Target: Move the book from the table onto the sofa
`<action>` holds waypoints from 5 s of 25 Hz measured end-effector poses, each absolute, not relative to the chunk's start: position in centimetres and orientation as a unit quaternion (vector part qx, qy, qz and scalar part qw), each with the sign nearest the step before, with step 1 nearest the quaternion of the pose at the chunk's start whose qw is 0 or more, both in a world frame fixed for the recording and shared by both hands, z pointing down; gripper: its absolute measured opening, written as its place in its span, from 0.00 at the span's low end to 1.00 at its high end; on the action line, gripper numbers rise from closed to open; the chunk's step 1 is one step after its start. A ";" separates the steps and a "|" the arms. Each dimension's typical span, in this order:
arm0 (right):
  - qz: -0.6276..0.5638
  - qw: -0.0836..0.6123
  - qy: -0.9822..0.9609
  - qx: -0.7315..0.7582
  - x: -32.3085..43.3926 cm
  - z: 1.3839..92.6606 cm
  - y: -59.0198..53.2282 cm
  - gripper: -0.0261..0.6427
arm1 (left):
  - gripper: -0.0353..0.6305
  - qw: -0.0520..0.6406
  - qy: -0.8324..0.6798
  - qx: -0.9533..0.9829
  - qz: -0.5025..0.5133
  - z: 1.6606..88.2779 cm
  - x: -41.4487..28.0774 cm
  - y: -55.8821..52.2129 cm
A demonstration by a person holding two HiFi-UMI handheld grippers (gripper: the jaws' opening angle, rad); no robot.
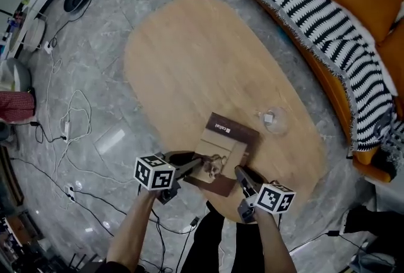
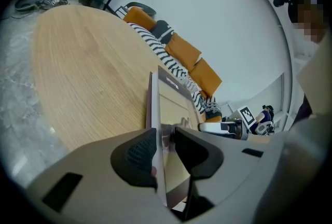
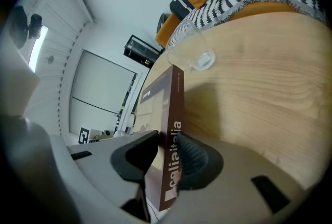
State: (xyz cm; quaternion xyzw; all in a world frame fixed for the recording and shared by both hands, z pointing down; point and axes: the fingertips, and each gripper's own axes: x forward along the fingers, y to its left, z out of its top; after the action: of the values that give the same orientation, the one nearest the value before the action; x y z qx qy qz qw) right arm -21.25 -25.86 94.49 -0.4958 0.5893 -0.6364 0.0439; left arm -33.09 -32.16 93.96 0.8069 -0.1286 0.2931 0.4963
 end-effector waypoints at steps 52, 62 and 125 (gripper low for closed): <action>-0.535 0.027 0.729 -0.426 -16.9 51.2 -17.1 0.22 | 0.23 0.469 -0.292 0.819 0.153 51.1 -30.8 -18.8; -0.532 0.036 0.730 -0.427 -17.3 51.1 -16.0 0.22 | 0.23 0.473 -0.291 0.820 0.141 51.1 -31.2 -17.9; -0.445 0.296 0.460 -0.710 22.3 52.3 23.8 0.20 | 0.23 0.365 0.106 0.863 0.332 52.3 15.2 11.3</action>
State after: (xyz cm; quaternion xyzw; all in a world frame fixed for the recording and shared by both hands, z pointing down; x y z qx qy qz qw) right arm 22.26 23.82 52.33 -0.7095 0.4598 -0.4446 0.2959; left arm 15.21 11.30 52.28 0.8634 0.1060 0.3320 0.3648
